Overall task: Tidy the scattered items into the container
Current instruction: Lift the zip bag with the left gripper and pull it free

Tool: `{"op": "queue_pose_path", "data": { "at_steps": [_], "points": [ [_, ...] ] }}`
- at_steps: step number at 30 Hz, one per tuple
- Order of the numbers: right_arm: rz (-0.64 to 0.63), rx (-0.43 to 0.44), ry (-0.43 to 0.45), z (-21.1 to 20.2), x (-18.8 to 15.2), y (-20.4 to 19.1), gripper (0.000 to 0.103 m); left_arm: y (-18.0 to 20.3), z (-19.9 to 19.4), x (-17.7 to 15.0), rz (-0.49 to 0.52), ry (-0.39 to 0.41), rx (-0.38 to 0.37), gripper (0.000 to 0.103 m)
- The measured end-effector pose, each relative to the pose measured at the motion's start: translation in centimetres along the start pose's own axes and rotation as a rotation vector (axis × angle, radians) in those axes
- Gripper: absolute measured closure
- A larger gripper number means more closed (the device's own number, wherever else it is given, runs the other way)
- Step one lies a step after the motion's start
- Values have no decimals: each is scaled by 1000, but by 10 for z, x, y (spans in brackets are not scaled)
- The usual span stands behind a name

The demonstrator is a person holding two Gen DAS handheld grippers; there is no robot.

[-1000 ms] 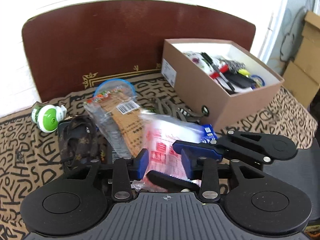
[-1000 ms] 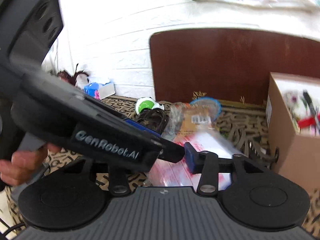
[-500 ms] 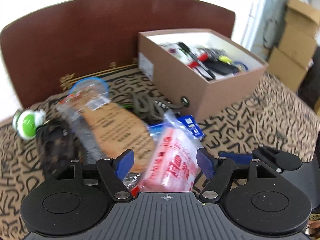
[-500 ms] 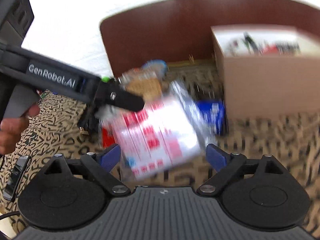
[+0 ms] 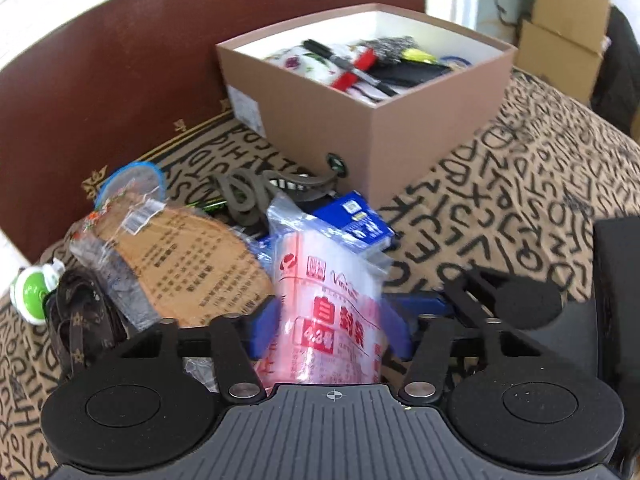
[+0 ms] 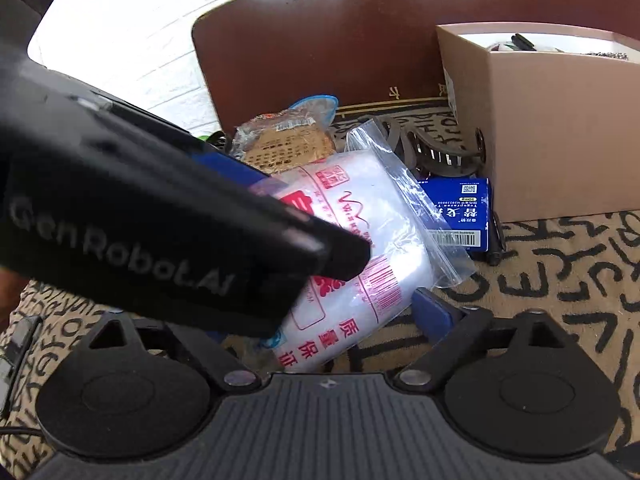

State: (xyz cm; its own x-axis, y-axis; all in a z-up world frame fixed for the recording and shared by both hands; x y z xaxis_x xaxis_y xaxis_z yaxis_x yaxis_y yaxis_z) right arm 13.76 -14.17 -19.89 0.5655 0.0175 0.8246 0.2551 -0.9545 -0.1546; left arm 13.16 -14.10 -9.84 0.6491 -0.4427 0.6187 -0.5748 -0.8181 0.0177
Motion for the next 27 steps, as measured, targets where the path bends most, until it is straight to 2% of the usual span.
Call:
{"op": "queue_pose_path", "data": {
  "at_steps": [2, 5, 8, 11, 13, 15, 16, 17, 19, 20, 22, 24, 25, 27],
  "points": [
    [12, 13, 4, -4, -3, 2, 18, 3, 0, -1, -5, -5, -20, 39],
    [3, -7, -4, 0, -1, 2, 13, 2, 13, 1, -38, -34, -16, 33],
    [-23, -35, -4, 3, 1, -1, 14, 8, 17, 1, -42, -45, -40, 34],
    [0, -12, 26, -8, 5, -2, 29, 13, 5, 3, -37, -19, -69, 46],
    [-13, -7, 42, -17, 8, -5, 42, 18, -3, 4, -33, -9, -89, 52],
    [-24, -13, 39, -21, 9, -7, 48, 26, -7, 5, -19, -4, -97, 57],
    [-17, -8, 33, -21, 9, -7, 54, 31, -9, 5, -9, -2, -104, 61],
    [0, 2, 27, -21, 7, -7, 59, 37, -10, 4, -1, -4, -117, 77],
    [60, 18, 16, -21, 1, -4, 69, 45, -11, 3, -5, -17, -144, 78],
    [74, 9, 8, -20, -2, -2, 71, 47, -9, 2, -5, -28, -140, 79],
    [95, -1, 1, -19, -7, -1, 70, 48, -3, -2, 4, -41, -118, 72],
    [139, 8, 9, -20, -6, -1, 67, 46, 1, -4, 4, -43, -92, 38],
    [154, 7, 13, -22, -5, 0, 54, 43, 2, -4, -5, -40, -85, 32],
    [166, -16, 24, -26, -3, 0, 38, 33, 4, -3, -29, -41, -80, 24]
  ]
}}
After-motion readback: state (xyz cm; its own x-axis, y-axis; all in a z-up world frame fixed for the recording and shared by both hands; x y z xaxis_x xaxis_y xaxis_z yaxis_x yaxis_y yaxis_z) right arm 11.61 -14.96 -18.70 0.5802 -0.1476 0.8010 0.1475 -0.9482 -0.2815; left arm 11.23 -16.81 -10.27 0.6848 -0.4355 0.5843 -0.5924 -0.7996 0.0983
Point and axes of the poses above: each gripper's, at about its wrist camera, not at the fingertips, and z roughly the way its jaws point, y to its right, x to its top, the point moved 9 cm from there along z, roughly the way its jaws point, and after that the axes turned 8 degrees about -z, right-handed, at the moved point
